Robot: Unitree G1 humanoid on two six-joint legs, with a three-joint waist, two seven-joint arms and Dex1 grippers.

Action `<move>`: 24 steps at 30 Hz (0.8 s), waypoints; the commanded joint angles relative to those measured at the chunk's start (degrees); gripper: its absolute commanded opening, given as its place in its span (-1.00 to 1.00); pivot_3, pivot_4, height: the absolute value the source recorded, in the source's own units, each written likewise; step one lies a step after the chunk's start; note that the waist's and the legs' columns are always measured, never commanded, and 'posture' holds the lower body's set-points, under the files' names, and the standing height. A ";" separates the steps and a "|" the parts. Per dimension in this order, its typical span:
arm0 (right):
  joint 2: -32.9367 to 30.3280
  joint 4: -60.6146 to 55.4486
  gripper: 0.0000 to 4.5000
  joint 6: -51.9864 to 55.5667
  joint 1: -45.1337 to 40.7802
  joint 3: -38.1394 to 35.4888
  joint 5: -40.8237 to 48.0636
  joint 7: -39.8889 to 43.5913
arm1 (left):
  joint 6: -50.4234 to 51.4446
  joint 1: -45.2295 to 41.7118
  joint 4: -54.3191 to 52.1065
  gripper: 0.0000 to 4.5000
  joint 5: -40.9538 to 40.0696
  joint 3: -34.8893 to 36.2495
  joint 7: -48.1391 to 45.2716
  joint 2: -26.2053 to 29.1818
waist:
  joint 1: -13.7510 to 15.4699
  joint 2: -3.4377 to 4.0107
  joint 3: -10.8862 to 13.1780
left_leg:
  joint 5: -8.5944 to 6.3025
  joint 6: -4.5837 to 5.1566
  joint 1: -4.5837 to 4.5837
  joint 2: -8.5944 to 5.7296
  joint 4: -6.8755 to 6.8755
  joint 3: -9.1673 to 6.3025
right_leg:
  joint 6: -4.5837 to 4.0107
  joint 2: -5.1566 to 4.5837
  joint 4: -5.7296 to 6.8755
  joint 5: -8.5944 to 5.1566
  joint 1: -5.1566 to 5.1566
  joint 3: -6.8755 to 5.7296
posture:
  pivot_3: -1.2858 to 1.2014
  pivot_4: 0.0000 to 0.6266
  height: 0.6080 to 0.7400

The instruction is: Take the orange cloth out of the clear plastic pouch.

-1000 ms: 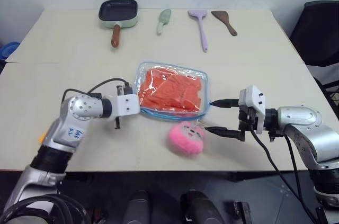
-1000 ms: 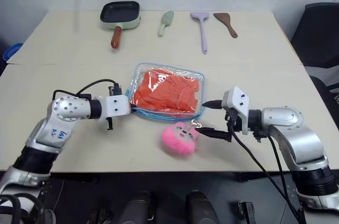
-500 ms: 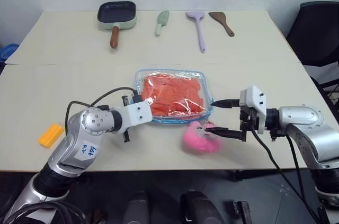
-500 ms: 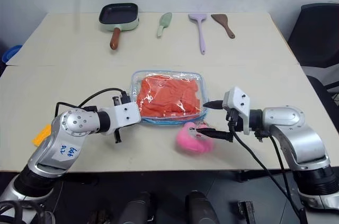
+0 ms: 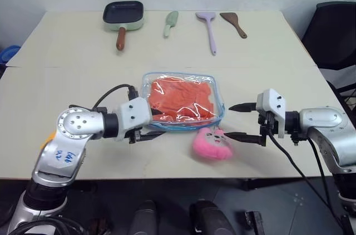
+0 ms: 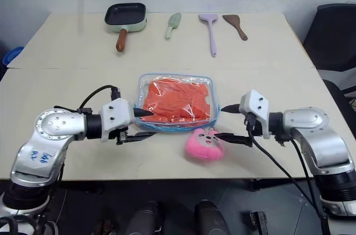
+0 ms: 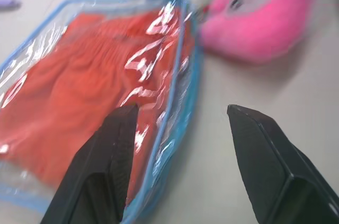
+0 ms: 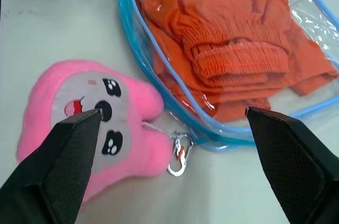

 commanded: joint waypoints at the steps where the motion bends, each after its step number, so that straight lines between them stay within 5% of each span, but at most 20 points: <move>1: -2.09 1.05 1.00 -2.67 -0.84 -0.17 -0.97 2.44 | -5.03 -5.62 5.44 0.27 -2.87 -4.86 -5.82 -0.36 | 0.01 0.00 0.00 | 0.00 0.00 0.01 -0.01 0.01 0.00 | 0.00 0.00 0.01 0.00 0.02 0.01 | 0.03 -0.52 1.00; 9: -3.04 3.33 1.00 -5.39 -2.22 -0.35 -3.28 3.07 | -20.48 -16.10 23.21 0.27 7.86 -21.07 -4.38 -10.54 | 0.02 0.00 0.00 | 0.04 0.13 0.01 -0.18 0.04 0.02 | 0.17 -0.07 -0.25 0.14 0.17 0.08 | 0.03 -0.52 1.00; 24: -1.19 7.21 1.00 -7.75 -5.67 1.49 -6.33 1.89 | -22.25 -16.47 27.92 0.27 6.47 -24.44 -8.44 -15.39 | 0.01 0.01 0.00 | 0.16 0.03 -0.13 -0.09 0.16 0.06 | 0.16 -0.04 -0.08 0.17 -0.03 0.08 | 0.03 -0.52 1.00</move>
